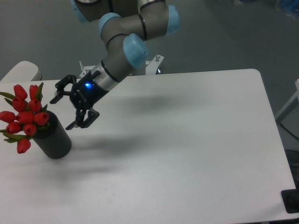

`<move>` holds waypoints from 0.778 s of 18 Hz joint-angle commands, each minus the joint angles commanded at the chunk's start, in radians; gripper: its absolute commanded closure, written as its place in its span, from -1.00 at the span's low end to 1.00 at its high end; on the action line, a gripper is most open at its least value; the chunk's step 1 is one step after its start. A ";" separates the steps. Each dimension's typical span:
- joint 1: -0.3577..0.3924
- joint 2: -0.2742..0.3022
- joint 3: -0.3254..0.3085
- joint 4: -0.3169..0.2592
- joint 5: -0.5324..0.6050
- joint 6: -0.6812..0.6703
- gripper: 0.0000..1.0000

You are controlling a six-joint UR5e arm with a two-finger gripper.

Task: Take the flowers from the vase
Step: 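Lower the open gripper around the tulip stems above the black vase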

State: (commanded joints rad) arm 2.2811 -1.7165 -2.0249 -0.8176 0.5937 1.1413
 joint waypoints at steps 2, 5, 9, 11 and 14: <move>-0.018 -0.006 0.005 0.000 -0.002 -0.002 -1.00; -0.040 -0.023 0.011 0.020 -0.002 -0.002 -1.00; -0.060 -0.034 0.018 0.037 -0.002 0.000 -1.00; -0.066 -0.038 0.018 0.049 -0.003 -0.006 -1.00; -0.065 -0.037 0.018 0.049 -0.003 -0.006 -0.58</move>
State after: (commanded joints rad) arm 2.2166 -1.7534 -2.0064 -0.7685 0.5906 1.1351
